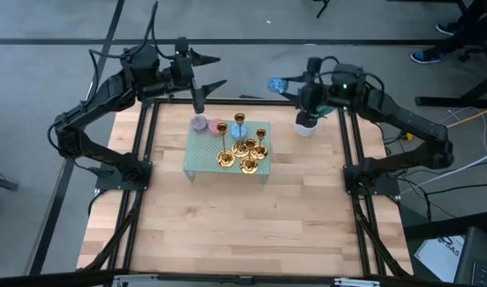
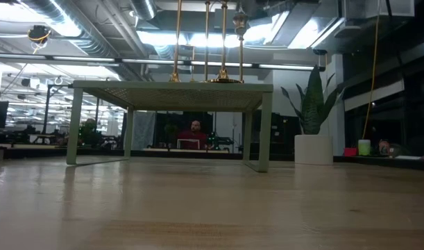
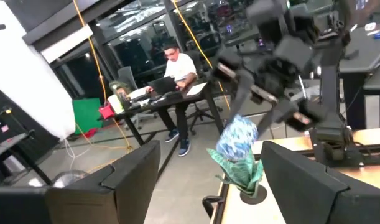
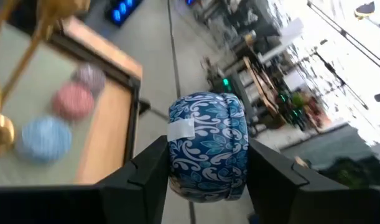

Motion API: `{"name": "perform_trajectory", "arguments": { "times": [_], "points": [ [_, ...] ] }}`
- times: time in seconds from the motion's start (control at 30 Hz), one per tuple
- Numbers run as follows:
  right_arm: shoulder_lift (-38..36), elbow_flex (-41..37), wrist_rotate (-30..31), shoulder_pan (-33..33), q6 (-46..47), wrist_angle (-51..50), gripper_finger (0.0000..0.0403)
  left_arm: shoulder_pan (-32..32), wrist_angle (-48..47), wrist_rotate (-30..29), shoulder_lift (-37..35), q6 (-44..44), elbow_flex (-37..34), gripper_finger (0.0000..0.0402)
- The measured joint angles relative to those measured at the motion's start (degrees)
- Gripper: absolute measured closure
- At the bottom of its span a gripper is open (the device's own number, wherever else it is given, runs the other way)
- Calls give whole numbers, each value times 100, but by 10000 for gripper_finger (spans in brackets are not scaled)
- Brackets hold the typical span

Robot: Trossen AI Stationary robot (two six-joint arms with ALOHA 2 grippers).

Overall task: Pick & Place candle stick holders
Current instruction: Put the blue scented candle on the shelf

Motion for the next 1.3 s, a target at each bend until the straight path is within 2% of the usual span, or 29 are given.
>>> {"name": "perform_trajectory", "arguments": {
  "times": [0.13,0.27,0.4,0.63,0.77,0.87,0.97,1.13,1.3],
  "points": [
    [-504,-918,597,159,-297,207,229,0,-1,0,-24,2,0,124],
    [-817,-1946,1193,483,-1023,714,229,0,-3,0,-24,2,0,124],
    [-868,-2867,1569,832,-1610,1511,229,-2,-5,-24,-24,-17,0,123],
    [-733,-4041,2311,1238,-2011,3163,229,-1,-6,-98,-24,-207,0,123],
    [-596,-4346,2315,1320,-1942,3303,229,0,-6,-101,-24,-208,0,123],
    [-418,-4557,1996,1324,-1903,3316,229,-2,-3,-101,-24,-205,0,123],
    [-178,-4698,1959,1324,-2269,3693,229,-1,-3,-109,-24,-244,0,123],
    [94,-4731,1799,1313,-2513,4263,228,0,-3,-249,-24,-293,0,123],
    [292,-4734,1490,1315,-2668,4220,221,0,-3,-249,-24,-295,0,123]
  ]
}}
